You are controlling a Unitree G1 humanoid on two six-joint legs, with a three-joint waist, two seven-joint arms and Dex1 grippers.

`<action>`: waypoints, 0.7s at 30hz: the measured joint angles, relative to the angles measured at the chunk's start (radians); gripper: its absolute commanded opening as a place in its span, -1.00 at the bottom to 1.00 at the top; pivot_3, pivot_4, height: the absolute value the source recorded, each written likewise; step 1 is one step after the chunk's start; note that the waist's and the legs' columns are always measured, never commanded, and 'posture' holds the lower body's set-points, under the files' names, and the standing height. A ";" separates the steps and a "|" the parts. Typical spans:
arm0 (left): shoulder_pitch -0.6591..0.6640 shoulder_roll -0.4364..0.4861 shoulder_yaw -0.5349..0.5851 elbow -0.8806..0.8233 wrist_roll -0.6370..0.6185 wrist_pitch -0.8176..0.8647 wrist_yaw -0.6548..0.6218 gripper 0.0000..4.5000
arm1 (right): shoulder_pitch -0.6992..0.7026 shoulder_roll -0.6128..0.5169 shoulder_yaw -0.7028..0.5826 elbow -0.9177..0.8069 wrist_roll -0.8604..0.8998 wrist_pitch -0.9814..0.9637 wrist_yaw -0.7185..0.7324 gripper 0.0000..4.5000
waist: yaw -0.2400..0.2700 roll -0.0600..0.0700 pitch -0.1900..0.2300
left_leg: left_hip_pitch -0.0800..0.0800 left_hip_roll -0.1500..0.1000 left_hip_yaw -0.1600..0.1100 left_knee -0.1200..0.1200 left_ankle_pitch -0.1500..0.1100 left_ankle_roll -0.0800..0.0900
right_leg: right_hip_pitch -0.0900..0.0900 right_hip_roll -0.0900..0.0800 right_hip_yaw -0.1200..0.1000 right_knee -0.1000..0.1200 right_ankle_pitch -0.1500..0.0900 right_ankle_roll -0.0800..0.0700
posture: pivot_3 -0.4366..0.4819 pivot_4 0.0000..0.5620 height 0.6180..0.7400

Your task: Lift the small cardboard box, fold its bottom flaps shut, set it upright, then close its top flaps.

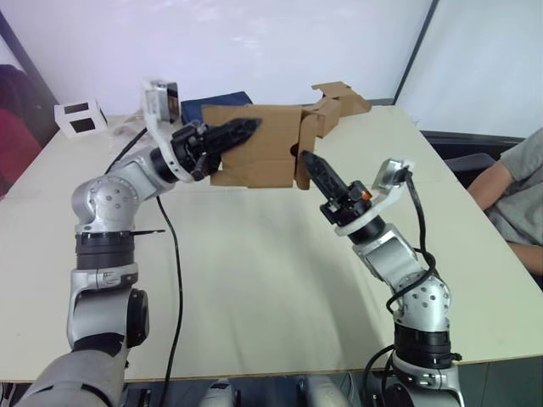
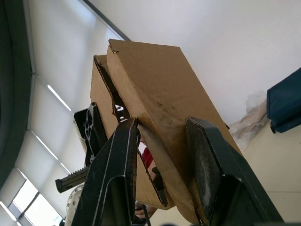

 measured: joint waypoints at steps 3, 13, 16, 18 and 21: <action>0.000 0.000 0.000 0.000 0.000 -0.003 0.000 -1.00 | 0.000 0.008 0.007 0.000 -0.002 -0.001 -0.003 -0.28 | 0.000 0.000 0.000 | 0.000 0.000 0.000 0.000 0.000 0.000 | 0.000 0.000 0.000 0.000 0.000 0.000 | -0.05 -0.47 1.00; 0.010 -0.014 0.000 0.000 0.000 -0.008 0.001 -1.00 | -0.009 0.036 0.015 0.000 0.016 0.000 -0.019 -0.28 | 0.000 0.000 0.000 | 0.000 0.000 0.000 0.000 0.000 0.000 | 0.000 0.000 0.000 0.000 0.000 0.000 | -0.05 -0.47 1.00; 0.010 -0.019 0.001 0.000 0.000 -0.020 0.003 -1.00 | -0.009 0.064 0.012 0.000 0.036 -0.003 -0.036 -0.28 | 0.000 0.000 0.000 | 0.000 0.000 0.000 0.000 0.000 0.000 | 0.000 0.000 0.000 0.000 0.000 0.000 | -0.05 -0.47 1.00; 0.010 -0.022 0.001 0.001 0.000 -0.025 0.006 -1.00 | -0.009 0.084 0.012 -0.003 0.057 -0.003 -0.048 -0.28 | 0.000 0.000 0.000 | 0.000 0.000 0.000 0.000 0.000 0.000 | 0.000 0.000 0.000 0.000 0.000 0.000 | -0.05 -0.47 1.00; 0.010 -0.027 0.001 0.001 0.000 -0.028 0.008 -1.00 | -0.002 0.101 0.020 -0.014 0.078 -0.001 -0.061 -0.28 | 0.000 0.000 0.000 | 0.000 0.000 0.000 0.000 0.000 0.000 | 0.000 0.000 0.000 0.000 0.000 0.000 | -0.05 -0.47 1.00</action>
